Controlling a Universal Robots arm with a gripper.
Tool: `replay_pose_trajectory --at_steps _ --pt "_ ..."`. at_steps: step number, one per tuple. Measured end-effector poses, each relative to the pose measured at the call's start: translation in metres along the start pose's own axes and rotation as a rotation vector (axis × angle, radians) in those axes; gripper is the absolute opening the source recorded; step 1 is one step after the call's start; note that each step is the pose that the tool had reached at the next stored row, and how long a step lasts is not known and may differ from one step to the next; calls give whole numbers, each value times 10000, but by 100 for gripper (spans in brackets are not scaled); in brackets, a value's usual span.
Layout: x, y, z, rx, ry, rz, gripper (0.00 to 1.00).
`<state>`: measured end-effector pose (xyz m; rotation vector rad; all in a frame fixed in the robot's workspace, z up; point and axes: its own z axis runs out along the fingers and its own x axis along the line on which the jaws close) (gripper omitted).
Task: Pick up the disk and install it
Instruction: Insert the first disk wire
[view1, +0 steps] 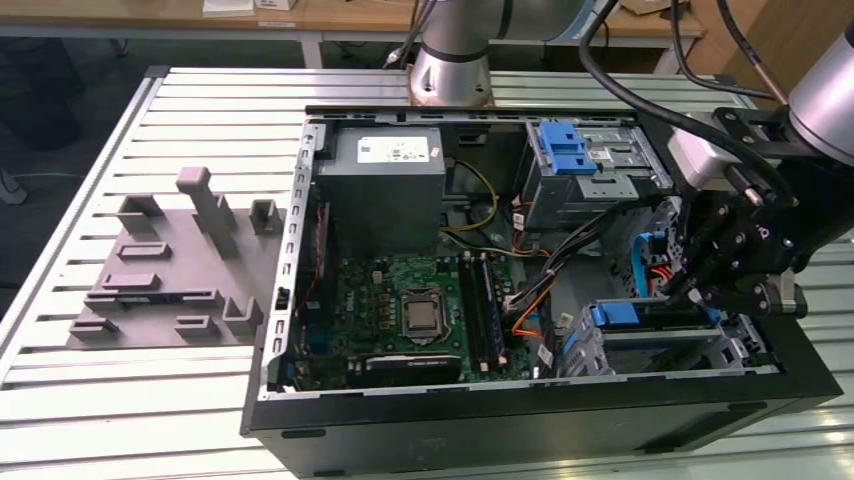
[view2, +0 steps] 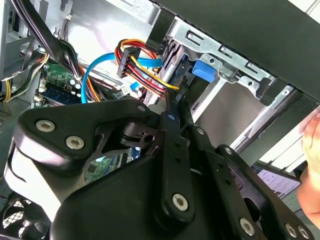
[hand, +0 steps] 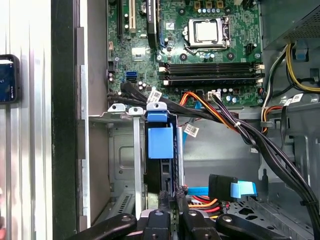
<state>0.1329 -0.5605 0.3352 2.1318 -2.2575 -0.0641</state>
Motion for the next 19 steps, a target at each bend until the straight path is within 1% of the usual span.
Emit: replay_pose_trajectory --at_steps 17,19 --pt "3 -7 17 -13 0 -1 16" --pt "3 -7 9 -17 -16 -2 16"
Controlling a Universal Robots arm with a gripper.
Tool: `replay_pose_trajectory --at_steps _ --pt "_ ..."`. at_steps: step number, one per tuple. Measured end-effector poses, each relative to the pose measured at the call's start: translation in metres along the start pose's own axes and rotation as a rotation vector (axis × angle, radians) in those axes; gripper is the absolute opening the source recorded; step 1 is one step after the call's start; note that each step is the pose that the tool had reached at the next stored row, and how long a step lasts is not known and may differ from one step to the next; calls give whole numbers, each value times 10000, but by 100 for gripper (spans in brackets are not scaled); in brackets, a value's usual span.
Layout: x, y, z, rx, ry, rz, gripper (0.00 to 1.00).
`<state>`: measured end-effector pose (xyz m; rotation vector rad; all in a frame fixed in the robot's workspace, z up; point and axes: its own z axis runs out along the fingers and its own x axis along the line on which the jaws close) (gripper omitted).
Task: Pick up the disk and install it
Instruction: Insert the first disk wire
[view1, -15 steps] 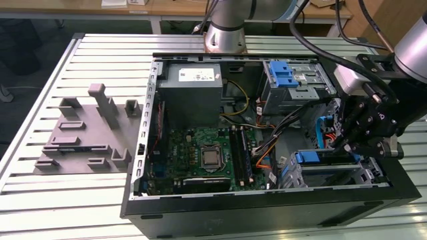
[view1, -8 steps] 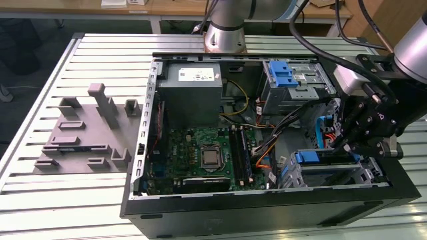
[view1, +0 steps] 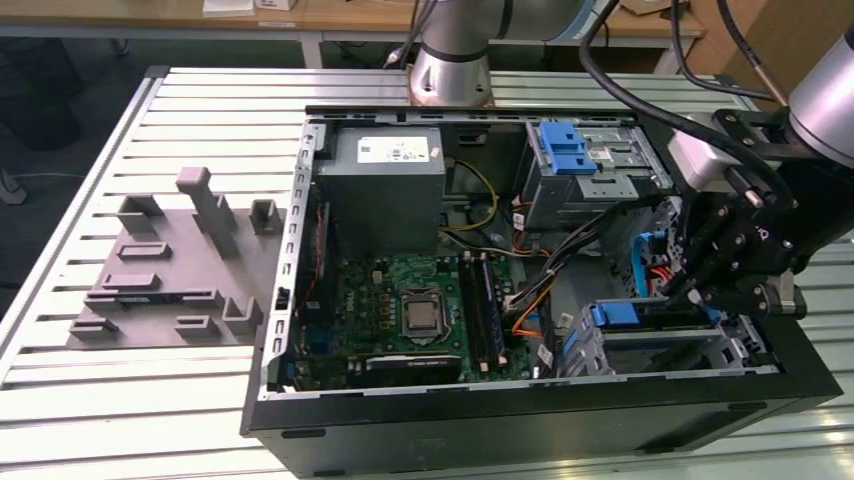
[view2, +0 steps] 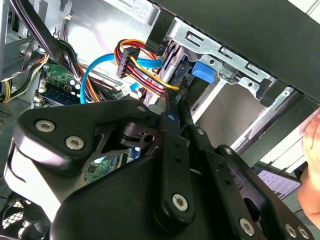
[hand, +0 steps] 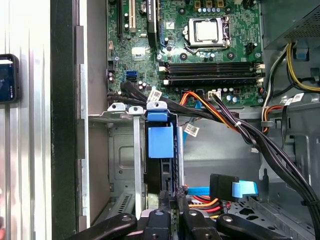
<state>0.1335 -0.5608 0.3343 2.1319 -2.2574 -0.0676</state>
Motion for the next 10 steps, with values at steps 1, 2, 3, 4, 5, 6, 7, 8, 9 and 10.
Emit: replay_pose_trajectory --at_steps 1,2,3,4,5,6,7,8,9,10 --pt "0 0 -7 -1 -4 0 16" --pt "0 1 -15 0 -1 0 16" --pt "0 1 -16 -1 -3 0 16" --pt "0 0 -16 -1 -3 -1 16" --pt "-1 0 -16 -1 -4 0 16" --pt "0 0 -18 -1 -4 -1 16" --pt "0 0 -18 -2 -4 -1 16" --pt "-1 -1 -18 -3 -4 -1 16" --pt "-1 -3 -17 -6 -4 -2 16" --pt "-1 -4 -17 -9 -3 -1 16"
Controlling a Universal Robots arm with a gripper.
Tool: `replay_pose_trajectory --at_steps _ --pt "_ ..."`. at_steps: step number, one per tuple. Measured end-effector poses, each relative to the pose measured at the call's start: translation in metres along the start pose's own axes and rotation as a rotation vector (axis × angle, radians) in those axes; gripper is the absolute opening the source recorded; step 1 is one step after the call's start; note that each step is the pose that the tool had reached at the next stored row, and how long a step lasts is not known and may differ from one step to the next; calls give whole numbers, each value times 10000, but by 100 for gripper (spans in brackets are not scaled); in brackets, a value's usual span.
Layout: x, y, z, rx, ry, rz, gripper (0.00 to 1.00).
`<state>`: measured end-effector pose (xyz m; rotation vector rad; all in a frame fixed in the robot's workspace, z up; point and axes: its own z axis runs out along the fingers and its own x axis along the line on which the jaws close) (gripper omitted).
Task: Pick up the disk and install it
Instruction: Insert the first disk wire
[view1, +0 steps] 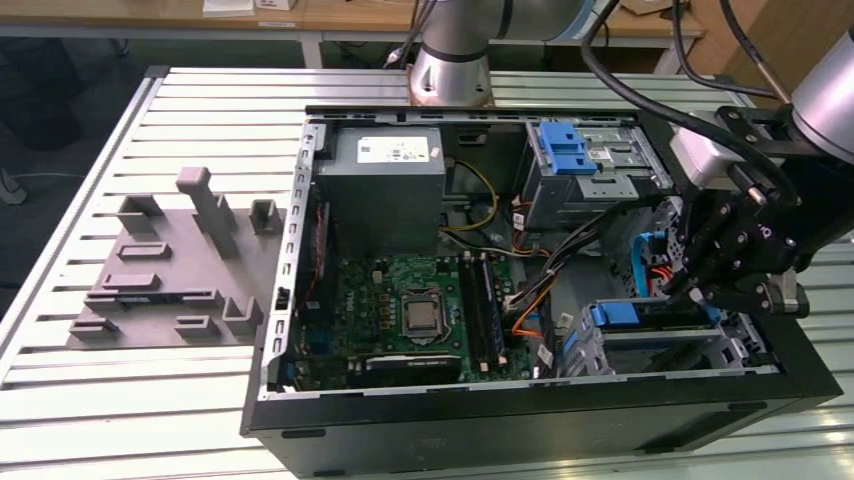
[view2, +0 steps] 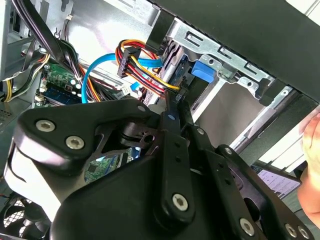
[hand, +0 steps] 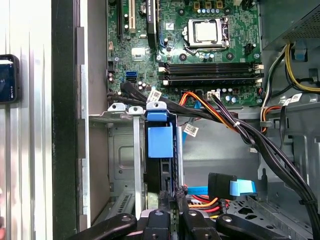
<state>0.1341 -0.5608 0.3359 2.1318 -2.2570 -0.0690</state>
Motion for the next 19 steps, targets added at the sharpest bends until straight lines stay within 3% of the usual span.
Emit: replay_pose_trajectory --at_steps 13,19 --pt "17 -12 15 -42 0 37 16" --pt "16 -13 20 -72 -45 34 16"
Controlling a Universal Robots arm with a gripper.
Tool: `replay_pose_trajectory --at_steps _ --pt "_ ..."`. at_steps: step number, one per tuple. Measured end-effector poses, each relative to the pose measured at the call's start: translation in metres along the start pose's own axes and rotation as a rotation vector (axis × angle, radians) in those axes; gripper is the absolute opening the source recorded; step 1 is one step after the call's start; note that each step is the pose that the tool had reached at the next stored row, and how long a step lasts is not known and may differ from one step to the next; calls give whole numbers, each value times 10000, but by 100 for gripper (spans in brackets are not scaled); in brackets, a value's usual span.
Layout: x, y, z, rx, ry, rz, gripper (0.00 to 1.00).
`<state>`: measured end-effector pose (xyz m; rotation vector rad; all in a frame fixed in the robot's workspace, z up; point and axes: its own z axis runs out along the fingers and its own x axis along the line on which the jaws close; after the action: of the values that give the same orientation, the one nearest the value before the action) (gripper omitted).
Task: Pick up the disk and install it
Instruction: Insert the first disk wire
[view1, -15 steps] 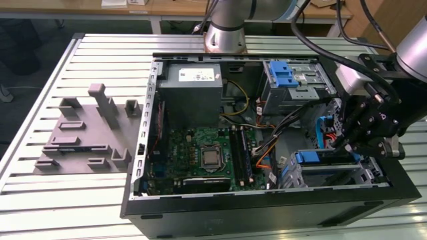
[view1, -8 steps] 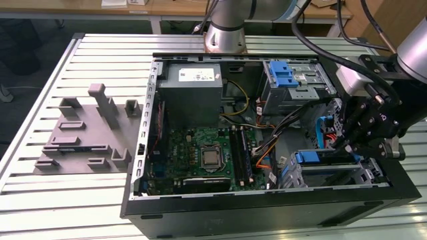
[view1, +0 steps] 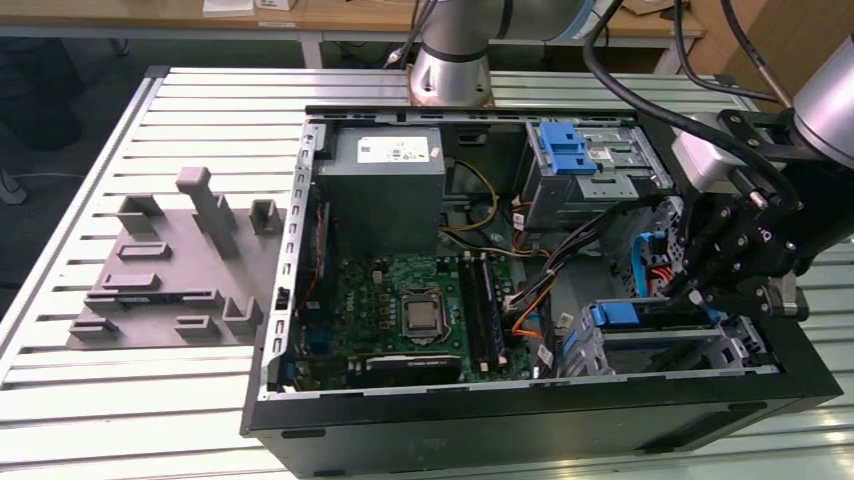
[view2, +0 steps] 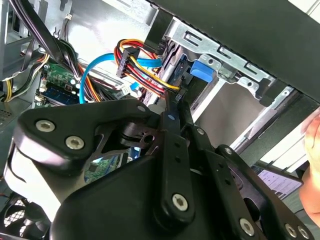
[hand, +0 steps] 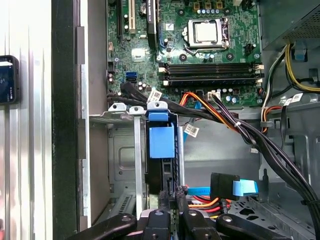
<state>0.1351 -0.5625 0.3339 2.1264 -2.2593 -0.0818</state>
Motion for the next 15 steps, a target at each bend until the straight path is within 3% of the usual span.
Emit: replay_pose_trajectory --at_steps 7,15 --pt "-1 -12 -1 -16 -51 -3 16" --pt "-1 -15 17 -37 -51 -3 16"
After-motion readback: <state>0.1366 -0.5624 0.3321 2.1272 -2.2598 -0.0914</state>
